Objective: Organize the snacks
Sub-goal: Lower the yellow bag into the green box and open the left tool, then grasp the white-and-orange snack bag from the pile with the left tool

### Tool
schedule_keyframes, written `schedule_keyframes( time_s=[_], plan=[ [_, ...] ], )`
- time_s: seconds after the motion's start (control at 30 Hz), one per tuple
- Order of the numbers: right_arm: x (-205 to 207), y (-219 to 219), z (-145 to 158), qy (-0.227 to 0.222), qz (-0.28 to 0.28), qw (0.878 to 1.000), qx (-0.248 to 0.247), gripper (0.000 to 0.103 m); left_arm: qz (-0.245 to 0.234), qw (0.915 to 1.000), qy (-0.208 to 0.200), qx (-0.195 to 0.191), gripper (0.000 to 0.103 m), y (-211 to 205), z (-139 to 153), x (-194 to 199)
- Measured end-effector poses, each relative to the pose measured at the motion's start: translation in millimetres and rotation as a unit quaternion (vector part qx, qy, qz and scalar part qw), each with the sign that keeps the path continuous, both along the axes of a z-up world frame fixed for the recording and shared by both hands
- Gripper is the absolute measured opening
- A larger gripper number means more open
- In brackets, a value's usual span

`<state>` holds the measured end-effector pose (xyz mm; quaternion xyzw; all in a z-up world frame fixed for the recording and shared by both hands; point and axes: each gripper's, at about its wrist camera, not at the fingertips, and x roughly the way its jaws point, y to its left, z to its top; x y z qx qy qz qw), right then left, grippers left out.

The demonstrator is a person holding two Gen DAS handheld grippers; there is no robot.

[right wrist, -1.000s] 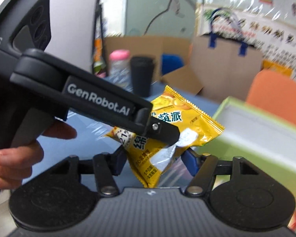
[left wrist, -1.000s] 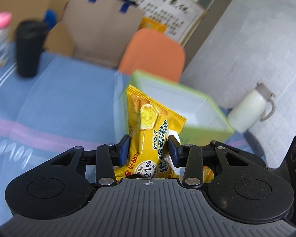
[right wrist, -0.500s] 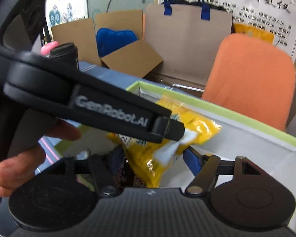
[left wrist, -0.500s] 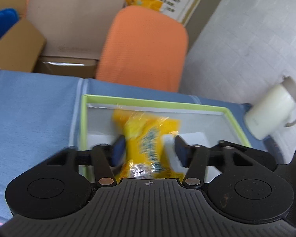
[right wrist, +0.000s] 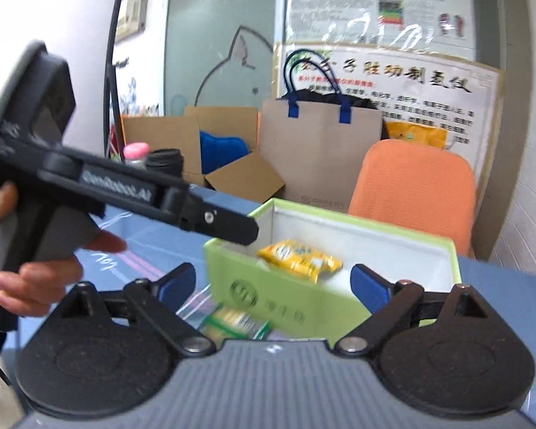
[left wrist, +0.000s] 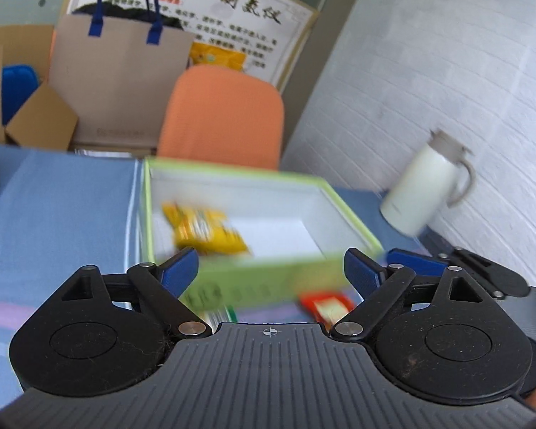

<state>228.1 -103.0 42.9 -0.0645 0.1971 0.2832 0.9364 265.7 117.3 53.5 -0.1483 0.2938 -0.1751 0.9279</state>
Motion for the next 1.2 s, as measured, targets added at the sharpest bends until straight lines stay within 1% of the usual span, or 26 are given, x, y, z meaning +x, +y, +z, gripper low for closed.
schedule_keyframes(
  time_s=[0.07,0.1,0.2,0.23,0.3,0.37,0.43,0.47,0.53,0.63,0.77,0.87,0.9,0.97,1.03,1.07,1.1,1.13,1.17,1.2],
  plan=[
    [-29.9,-18.4,-10.8,0.006,-0.028,0.999,0.021,0.093,-0.011,0.9999,0.011,-0.006,0.077,-14.0,-11.6,-26.6],
    [-38.5,-27.6,-16.9,0.011,-0.044,0.999,0.030,0.093,-0.017,0.9997,0.016,-0.011,0.077,-20.8,-17.4,-37.0],
    [-65.8,-55.5,-37.2,0.039,-0.103,0.993,0.043,0.093,-0.030,0.9982,0.036,-0.038,0.077,-39.9,-34.7,-64.0],
    [-72.6,-64.0,-42.6,0.050,-0.120,0.990,0.046,0.093,-0.033,0.9972,0.043,-0.051,0.077,-44.9,-39.6,-69.2],
    [-82.3,-80.2,-50.8,0.064,-0.134,0.987,0.053,0.093,-0.045,0.9946,0.055,-0.076,0.077,-55.3,-44.6,-78.3],
    [-88.8,-95.2,-56.3,0.066,-0.145,0.986,0.058,0.093,-0.060,0.9930,0.060,-0.082,0.077,-67.7,-43.6,-76.4],
    [-84.9,-107.2,-59.1,0.064,-0.157,0.983,0.074,0.093,-0.061,0.9937,0.063,-0.069,0.076,-81.8,-37.6,-67.0],
    [-80.7,-112.3,-61.0,0.067,-0.154,0.982,0.087,0.093,-0.062,0.9944,0.060,-0.062,0.076,-87.7,-34.5,-61.5],
    [-69.3,-118.6,-64.6,0.077,-0.137,0.981,0.114,0.093,-0.063,0.9946,0.064,-0.052,0.077,-98.1,-31.8,-50.9],
    [-51.6,-123.4,-68.0,0.083,-0.109,0.980,0.144,0.093,-0.074,0.9930,0.080,-0.043,0.074,-112.9,-31.1,-29.6],
    [-29.6,-125.0,-78.6,0.105,-0.115,0.978,0.138,0.093,-0.087,0.9918,0.093,0.005,0.066,-137.4,-33.0,-3.6],
    [-24.9,-132.1,-89.7,0.129,-0.112,0.970,0.173,0.093,-0.102,0.9900,0.092,0.031,0.066,-146.6,-40.1,1.0],
    [-23.5,-132.8,-92.1,0.134,-0.108,0.968,0.183,0.093,-0.106,0.9896,0.090,0.037,0.066,-149.5,-40.8,1.3],
    [-20.3,-131.2,-94.3,0.139,-0.102,0.967,0.186,0.093,-0.117,0.9881,0.089,0.044,0.066,-155.7,-42.3,2.5],
    [-17.0,-130.1,-96.3,0.145,-0.097,0.967,0.186,0.093,-0.133,0.9850,0.099,0.049,0.065,-161.1,-47.6,4.7],
    [-14.6,-130.3,-97.6,0.153,-0.096,0.965,0.189,0.093,-0.137,0.9832,0.108,0.055,0.063,-163.5,-52.2,5.8],
    [-12.5,-130.0,-98.8,0.159,-0.097,0.964,0.190,0.093,-0.137,0.9830,0.105,0.062,0.057,-164.8,-55.5,4.8],
    [-11.9,-129.9,-98.9,0.159,-0.098,0.964,0.190,0.093,-0.137,0.9831,0.099,0.070,0.055,-165.6,-57.0,2.6],
    [-13.7,-128.8,-96.9,0.155,-0.097,0.965,0.188,0.094,-0.135,0.9832,0.096,0.077,0.047,-165.5,-56.8,-0.1],
    [-16.3,-127.4,-93.7,0.148,-0.094,0.967,0.182,0.093,-0.138,0.9830,0.096,0.073,0.030,-164.0,-56.2,-1.9]
  ],
)
